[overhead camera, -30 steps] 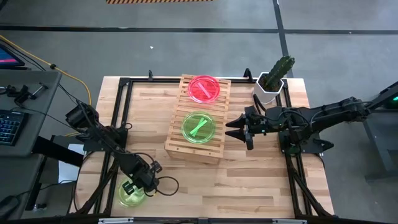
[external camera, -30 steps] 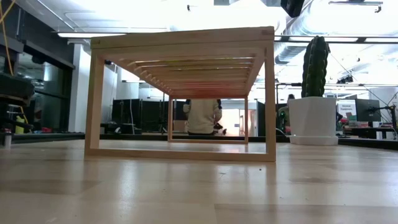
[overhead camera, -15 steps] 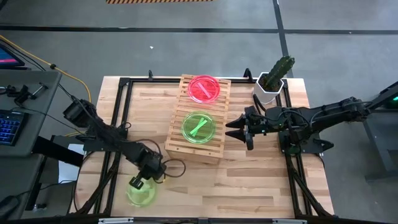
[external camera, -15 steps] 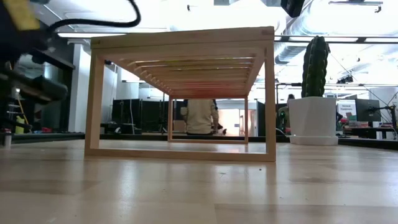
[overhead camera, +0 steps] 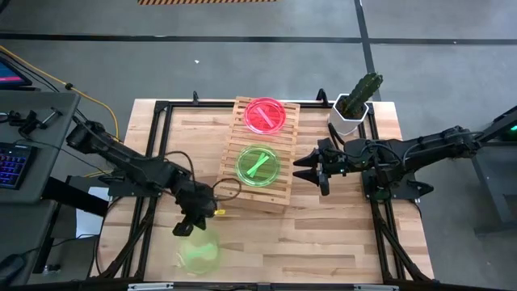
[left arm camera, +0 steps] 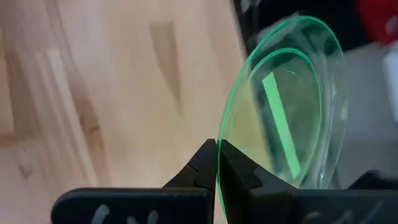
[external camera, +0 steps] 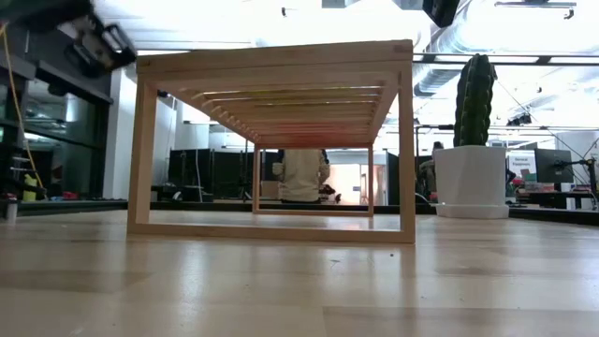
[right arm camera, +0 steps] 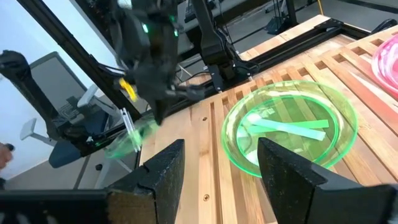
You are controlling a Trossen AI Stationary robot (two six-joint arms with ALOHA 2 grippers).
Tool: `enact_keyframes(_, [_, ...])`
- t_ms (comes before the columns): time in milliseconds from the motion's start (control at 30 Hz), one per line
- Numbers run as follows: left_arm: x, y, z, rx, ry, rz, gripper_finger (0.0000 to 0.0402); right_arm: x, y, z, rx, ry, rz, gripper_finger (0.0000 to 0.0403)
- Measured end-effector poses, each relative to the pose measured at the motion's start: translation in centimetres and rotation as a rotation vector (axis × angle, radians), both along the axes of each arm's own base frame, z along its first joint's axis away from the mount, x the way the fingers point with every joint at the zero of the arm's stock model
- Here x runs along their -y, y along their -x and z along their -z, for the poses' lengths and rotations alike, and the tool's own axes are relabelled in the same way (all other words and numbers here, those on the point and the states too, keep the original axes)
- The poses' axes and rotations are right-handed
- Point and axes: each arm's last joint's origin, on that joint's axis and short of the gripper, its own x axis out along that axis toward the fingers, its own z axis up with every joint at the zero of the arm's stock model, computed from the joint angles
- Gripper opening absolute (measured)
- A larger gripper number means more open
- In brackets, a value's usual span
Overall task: Place and stack plates onto a shelf
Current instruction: Stack the green transparent plate on top of the other green transparent plates on the shelf
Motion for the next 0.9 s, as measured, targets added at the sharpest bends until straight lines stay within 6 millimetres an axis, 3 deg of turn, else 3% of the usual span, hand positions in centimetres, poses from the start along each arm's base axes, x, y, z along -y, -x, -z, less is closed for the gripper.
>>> enact_keyframes(167, [-0.2, 0.2, -3.6, 0.027, 0.153, -0.076, 0.0, 0.0, 0.0, 0.1, -0.013, 0.002, -0.006, 0.0185])
enact_keyframes(300, [-0.5, -0.6, -8.0, 0.133, 0.26, -0.169, 0.0, 0.0, 0.2, 0.0, -0.01, 0.0, -0.013, 0.0185])
enact_keyframes(433, [-2.8, -2.7, -12.9, 0.364, 0.262, -0.35, 0.0, 0.2, 1.0, -0.8, 0.032, -0.007, -0.011, 0.0185])
enact_keyframes(567, [-6.3, -4.8, -15.5, 0.512, 0.132, -0.515, 0.0, 0.5, 2.1, -1.7, 0.08, -0.016, -0.005, 0.0185])
enact_keyframes(700, [-10.6, -6.2, -16.0, 0.527, 0.011, -0.736, 0.0, 0.8, 3.0, -2.3, 0.109, -0.019, 0.009, 0.0185])
enact_keyframes(800, [-13.2, -6.8, -14.8, 0.46, -0.038, -0.832, 0.0, 0.8, 3.2, -2.3, 0.104, -0.018, 0.009, 0.0185])
enact_keyframes(900, [-14.6, -6.9, -13.5, 0.346, -0.069, -0.89, 0.0, 0.8, 3.2, -2.0, 0.073, -0.011, 0.009, 0.0185])
